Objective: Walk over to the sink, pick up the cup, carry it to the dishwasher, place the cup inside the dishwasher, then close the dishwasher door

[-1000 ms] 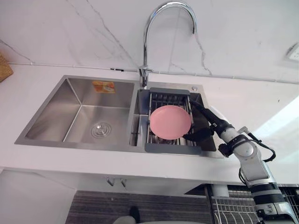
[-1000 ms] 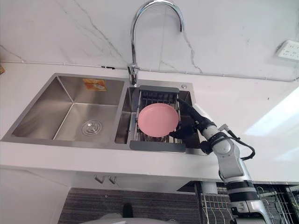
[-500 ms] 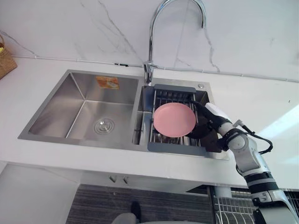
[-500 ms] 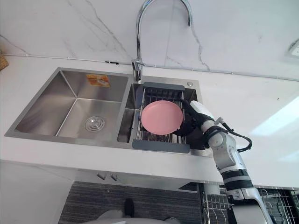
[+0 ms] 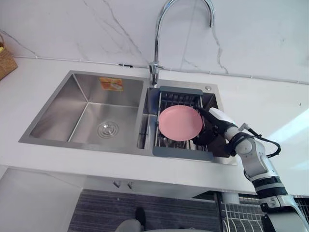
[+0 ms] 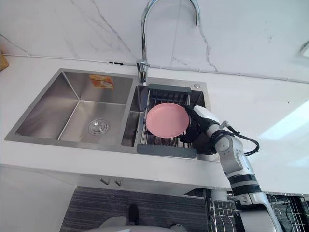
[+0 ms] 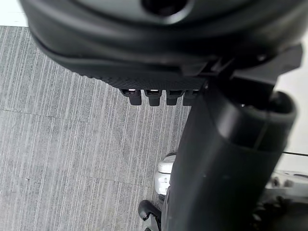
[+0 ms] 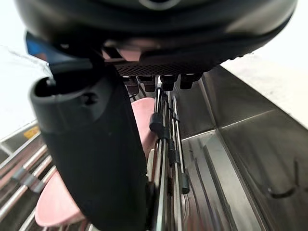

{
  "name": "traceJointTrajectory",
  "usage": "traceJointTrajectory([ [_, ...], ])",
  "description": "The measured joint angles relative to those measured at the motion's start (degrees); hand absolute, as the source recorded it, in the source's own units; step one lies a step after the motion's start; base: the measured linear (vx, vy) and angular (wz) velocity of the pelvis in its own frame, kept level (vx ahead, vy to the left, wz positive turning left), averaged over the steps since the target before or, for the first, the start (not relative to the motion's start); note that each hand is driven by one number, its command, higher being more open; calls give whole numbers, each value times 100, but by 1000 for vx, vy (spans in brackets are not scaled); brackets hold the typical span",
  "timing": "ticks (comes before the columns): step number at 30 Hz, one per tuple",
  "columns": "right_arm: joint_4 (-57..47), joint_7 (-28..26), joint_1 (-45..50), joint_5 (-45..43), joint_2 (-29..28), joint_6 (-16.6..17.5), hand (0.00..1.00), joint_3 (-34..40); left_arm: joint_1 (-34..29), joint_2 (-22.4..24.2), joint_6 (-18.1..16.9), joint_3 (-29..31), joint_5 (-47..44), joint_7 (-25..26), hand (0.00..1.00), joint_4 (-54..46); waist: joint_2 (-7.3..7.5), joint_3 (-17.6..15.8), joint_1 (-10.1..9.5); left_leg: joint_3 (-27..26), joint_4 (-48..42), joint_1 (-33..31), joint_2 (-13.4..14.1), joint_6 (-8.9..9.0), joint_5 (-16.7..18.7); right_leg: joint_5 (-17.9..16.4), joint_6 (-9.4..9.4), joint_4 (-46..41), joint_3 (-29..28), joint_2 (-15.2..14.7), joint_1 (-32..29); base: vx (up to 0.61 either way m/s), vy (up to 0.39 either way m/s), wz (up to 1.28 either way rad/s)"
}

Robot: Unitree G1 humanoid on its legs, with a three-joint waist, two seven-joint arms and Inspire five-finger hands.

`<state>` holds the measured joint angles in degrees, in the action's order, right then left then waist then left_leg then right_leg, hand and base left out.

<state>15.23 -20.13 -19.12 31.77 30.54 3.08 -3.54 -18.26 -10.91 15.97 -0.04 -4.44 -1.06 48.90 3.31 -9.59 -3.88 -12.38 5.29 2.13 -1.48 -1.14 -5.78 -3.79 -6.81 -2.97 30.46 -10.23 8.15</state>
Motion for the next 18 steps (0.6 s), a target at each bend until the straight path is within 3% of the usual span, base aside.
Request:
traceJointTrajectory([
  [3,3,106,-22,170,62,119,100,-88,0,-2,0,0,2,-16,100,0,1,0,0,-2,0,1,2,0,0,0,0,1,-2,2,0,0,0,0],
  [9,17,830,-15,615,60,296,100,-319,-4,0,-8,-2,14,-19,100,0,-5,-4,7,-42,-1,9,11,1,1,1,0,-8,-40,5,-10,0,0,-3],
  [14,-117,1702,69,1245,39,764,100,-568,-15,1,-32,-2,18,-20,100,1,-12,-8,-12,-60,0,34,18,1,1,0,1,-23,-62,7,-5,0,0,-2],
  [16,-197,1822,83,1301,16,775,100,-586,-14,0,-54,-3,18,-23,100,1,-14,-10,-29,-57,0,31,16,2,2,-1,2,-22,-58,7,-5,0,0,0],
  [18,-236,1941,132,1299,-128,523,100,-578,-8,-2,-73,-7,17,-27,100,1,-15,-10,-69,-46,0,29,10,1,2,-2,2,-21,-49,3,-2,0,0,0],
])
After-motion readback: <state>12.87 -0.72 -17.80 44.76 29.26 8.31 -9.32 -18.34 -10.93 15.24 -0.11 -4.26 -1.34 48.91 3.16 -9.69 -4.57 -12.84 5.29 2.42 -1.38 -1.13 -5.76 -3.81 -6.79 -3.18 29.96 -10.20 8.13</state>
